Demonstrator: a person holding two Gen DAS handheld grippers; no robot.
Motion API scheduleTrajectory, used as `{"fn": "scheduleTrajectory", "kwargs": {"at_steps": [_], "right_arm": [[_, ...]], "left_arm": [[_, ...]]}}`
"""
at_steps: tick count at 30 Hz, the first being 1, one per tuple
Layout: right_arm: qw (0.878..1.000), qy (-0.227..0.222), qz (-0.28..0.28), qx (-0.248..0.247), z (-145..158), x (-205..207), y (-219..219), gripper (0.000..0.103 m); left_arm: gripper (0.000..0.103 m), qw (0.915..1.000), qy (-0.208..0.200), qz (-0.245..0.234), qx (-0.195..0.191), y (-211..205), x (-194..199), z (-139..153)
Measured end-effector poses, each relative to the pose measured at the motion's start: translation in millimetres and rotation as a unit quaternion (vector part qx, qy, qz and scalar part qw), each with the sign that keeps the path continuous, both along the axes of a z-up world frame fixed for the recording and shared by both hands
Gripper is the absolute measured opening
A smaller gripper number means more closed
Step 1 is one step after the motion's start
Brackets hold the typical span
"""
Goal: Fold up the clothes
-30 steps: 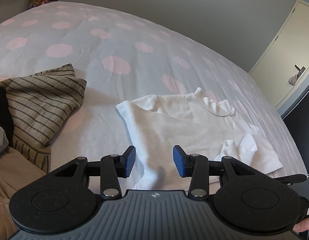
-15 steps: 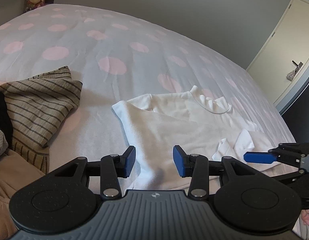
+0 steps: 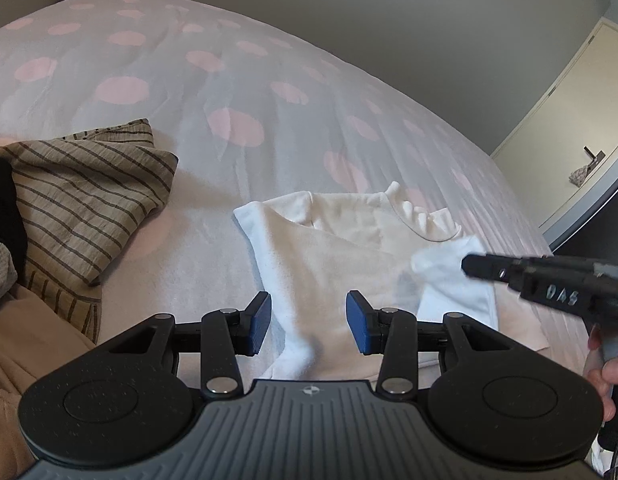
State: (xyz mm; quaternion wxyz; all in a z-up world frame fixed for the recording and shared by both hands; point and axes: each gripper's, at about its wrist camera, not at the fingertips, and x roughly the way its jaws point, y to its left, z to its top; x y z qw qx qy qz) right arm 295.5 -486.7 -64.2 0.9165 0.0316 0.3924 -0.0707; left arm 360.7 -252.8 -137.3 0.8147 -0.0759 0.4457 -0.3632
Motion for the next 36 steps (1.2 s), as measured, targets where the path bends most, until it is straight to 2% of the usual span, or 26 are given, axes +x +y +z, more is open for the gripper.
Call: {"fn": "scheduleTrajectory", "kwargs": {"at_steps": [4,7,11,15,19,22,24,28,31,34,36], "right_arm": [[0.997,-0.072,0.005,0.042,32.9,3.3,8.9,0.008],[0.995,-0.083,0.020,0.047,33.7,6.6,22.2,0.008],[0.995,-0.069,0.028,0.062,9.4,12.8,33.6,0.008],[0.995,-0.041,0.035,0.083,-29.4,18.5,43.1,0.008],[0.994,-0.024,0.049,0.098,-43.5,14.7,50.8,0.009],[0.992,-0.011,0.061,0.108,-53.1,11.5,56.4,0.016],[0.991,-0.003,0.068,0.115,-59.6,9.3,60.1,0.028],[0.989,0.009,0.080,0.124,-68.8,1.7,65.0,0.032],[0.993,-0.004,0.061,0.106,-61.4,-26.2,49.4,0.034],[0.996,-0.016,0.021,0.081,-55.2,-61.8,23.5,0.034],[0.998,-0.021,-0.025,0.050,-52.2,-89.6,-3.0,0.034]], "left_arm": [[0.039,0.9999,-0.006,0.012,0.007,3.4,0.7,2.5],[0.039,0.9998,-0.001,0.019,0.006,5.7,2.7,1.3],[0.039,0.9993,0.017,0.032,-0.010,11.8,7.3,-2.5],[0.039,0.9979,0.022,0.061,-0.008,20.8,13.3,-3.9],[0.039,0.9970,0.028,0.072,-0.008,25.7,18.1,-6.6],[0.039,0.9970,0.036,0.067,-0.011,23.2,18.8,-9.7],[0.039,0.9974,0.036,0.062,-0.008,20.1,17.6,-10.6],[0.042,0.9986,0.030,0.044,-0.003,12.6,12.4,-12.0],[0.042,0.9995,0.021,0.023,0.003,3.9,6.0,-12.3],[0.042,0.9999,0.012,0.002,0.009,-6.5,-1.3,-13.4],[0.042,0.9998,0.003,-0.006,0.020,-12.3,-5.7,-14.5]]}}
